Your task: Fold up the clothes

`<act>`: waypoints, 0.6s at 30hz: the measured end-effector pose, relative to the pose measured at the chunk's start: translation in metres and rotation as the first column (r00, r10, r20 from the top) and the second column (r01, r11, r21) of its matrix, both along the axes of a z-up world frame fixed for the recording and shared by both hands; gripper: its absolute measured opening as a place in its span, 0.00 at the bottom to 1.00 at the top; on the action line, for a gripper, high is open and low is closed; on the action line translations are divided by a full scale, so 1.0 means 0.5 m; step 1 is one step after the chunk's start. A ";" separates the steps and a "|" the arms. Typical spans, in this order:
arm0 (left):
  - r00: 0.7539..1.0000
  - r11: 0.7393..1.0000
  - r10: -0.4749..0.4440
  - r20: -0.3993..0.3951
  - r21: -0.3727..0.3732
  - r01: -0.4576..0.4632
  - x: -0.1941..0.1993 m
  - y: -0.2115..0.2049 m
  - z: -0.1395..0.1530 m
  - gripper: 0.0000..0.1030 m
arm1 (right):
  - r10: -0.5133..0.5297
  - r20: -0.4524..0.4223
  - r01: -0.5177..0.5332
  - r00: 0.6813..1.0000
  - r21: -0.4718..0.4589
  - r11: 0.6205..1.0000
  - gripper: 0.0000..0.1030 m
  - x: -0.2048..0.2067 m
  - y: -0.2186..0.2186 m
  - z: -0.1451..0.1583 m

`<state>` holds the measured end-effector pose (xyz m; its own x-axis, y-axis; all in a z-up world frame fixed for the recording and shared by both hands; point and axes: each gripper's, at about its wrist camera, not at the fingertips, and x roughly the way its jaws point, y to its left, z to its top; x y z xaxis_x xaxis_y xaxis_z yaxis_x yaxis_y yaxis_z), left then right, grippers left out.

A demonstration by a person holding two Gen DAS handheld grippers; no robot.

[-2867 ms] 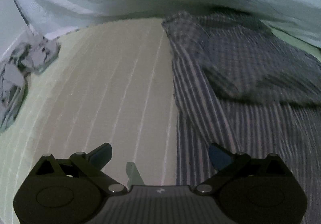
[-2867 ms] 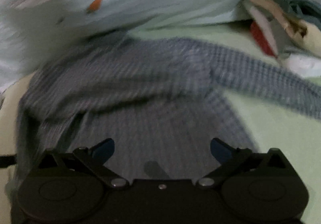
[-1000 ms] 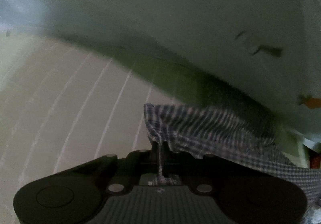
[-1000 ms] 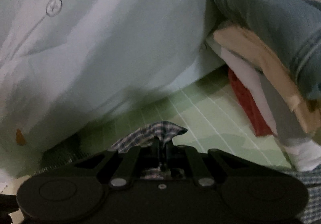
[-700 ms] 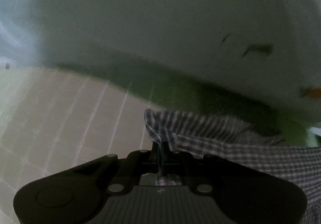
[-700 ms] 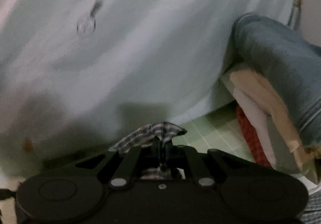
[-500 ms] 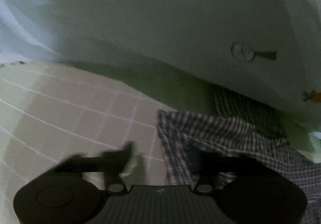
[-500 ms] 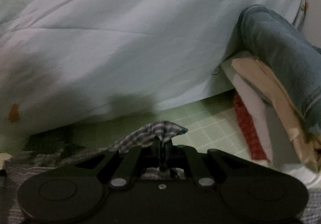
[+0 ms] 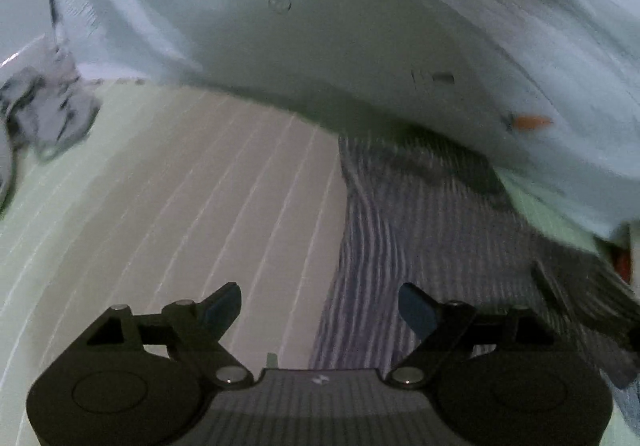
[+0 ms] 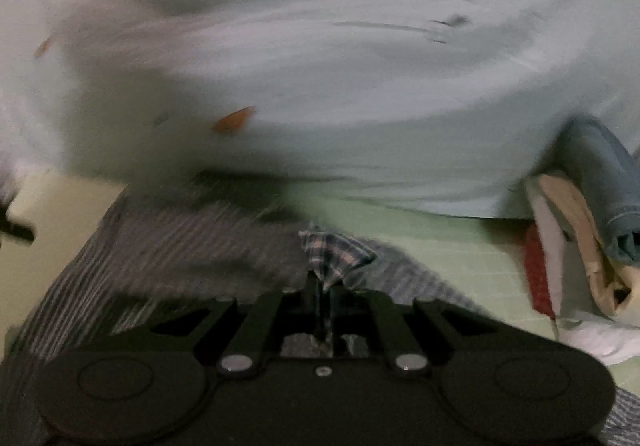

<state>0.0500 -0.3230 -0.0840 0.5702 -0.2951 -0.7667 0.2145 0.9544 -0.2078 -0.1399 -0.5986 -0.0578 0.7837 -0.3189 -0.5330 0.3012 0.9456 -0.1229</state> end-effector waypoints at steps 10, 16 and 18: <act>0.999 0.998 -0.033 -0.041 0.056 0.035 -0.188 0.045 -0.014 0.84 | 0.189 -0.155 -0.177 0.970 0.088 0.980 0.14 -0.117 0.169 -0.095; 0.995 0.994 -0.064 -0.073 0.084 0.070 -0.262 0.057 -0.029 0.84 | 0.109 -0.107 -0.088 0.988 0.182 0.979 0.81 -0.189 0.163 -0.090; 0.994 0.992 -0.075 -0.083 0.093 0.082 -0.287 0.061 -0.034 0.84 | 0.063 -0.092 -0.043 0.994 0.202 0.978 0.97 -0.214 0.157 -0.090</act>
